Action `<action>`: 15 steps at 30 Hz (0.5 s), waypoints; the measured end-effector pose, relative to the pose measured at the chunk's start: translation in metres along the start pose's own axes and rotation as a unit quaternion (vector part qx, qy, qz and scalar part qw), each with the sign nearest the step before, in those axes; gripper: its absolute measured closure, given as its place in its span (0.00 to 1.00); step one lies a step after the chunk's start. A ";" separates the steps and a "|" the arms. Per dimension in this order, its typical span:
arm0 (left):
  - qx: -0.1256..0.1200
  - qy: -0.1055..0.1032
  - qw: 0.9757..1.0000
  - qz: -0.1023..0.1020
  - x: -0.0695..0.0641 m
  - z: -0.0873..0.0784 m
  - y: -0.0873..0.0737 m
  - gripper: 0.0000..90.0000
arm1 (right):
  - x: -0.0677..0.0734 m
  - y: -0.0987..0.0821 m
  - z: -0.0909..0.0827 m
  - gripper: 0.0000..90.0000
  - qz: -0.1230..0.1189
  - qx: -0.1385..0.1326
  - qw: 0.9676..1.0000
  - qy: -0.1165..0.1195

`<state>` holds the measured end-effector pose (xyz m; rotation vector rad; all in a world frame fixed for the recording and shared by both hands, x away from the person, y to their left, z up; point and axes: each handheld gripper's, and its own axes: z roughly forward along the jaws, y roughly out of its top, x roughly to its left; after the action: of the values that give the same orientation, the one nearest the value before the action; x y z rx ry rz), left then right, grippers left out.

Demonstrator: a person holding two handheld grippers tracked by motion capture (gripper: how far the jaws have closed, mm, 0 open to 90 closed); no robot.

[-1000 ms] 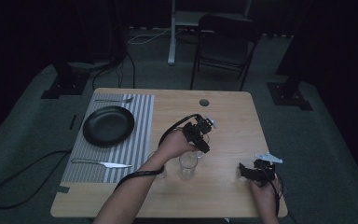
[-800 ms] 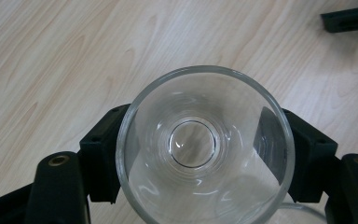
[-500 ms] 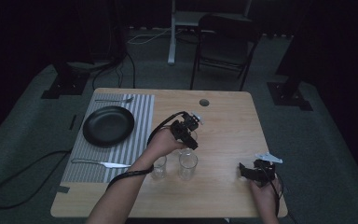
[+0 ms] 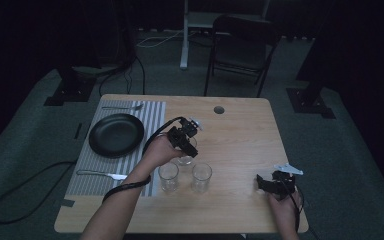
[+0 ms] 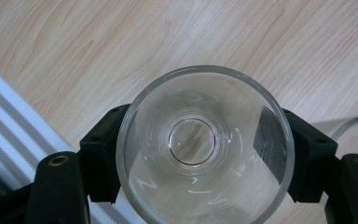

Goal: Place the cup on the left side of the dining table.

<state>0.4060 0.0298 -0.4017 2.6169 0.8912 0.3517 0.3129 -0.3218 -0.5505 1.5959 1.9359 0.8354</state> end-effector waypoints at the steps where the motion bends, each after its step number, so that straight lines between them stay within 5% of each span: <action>1: -0.001 0.001 1.000 -0.004 0.001 -0.001 -0.002 0.32 | 0.000 0.000 0.000 0.14 0.000 0.000 1.000 0.000; 15: 0.008 0.023 0.999 -0.032 0.027 -0.017 -0.033 0.32 | 0.000 0.000 0.000 0.14 0.000 0.000 1.000 0.000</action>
<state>0.4034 0.0754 -0.3963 2.5981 0.9958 0.3913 0.3129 -0.3218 -0.5505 1.5963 1.9357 0.8357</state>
